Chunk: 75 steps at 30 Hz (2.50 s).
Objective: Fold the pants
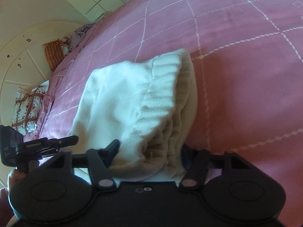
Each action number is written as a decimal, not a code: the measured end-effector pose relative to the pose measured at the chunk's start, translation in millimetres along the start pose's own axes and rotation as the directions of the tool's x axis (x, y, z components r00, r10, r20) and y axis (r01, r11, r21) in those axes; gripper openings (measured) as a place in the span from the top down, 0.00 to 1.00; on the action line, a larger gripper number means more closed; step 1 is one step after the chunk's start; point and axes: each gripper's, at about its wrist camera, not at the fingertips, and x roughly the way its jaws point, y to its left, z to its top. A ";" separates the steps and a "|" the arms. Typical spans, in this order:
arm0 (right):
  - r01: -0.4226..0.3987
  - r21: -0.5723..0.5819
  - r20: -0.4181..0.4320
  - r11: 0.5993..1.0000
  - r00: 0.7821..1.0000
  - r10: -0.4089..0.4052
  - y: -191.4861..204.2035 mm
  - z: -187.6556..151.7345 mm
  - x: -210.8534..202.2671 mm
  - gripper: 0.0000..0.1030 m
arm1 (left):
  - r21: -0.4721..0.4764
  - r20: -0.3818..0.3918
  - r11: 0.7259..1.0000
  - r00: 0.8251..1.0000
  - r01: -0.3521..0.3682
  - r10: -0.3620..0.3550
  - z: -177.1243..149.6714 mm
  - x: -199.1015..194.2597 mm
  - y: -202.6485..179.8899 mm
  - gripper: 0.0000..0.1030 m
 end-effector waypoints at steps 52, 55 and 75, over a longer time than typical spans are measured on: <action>0.107 0.048 0.203 0.993 0.972 -0.115 -19.5 141.8 87.9 0.33 | 0.192 0.277 0.887 0.891 -0.419 0.361 120.9 75.9 -60.0 0.49; 0.190 0.029 0.272 0.981 0.943 -0.190 -14.4 132.4 71.1 0.24 | 0.192 0.284 0.875 0.879 -0.444 0.384 121.3 62.9 -65.1 0.47; 0.514 -0.325 0.317 0.794 0.850 -0.421 78.1 84.8 90.6 0.63 | 0.341 0.296 0.745 0.818 -0.573 0.493 75.6 79.8 -125.5 0.32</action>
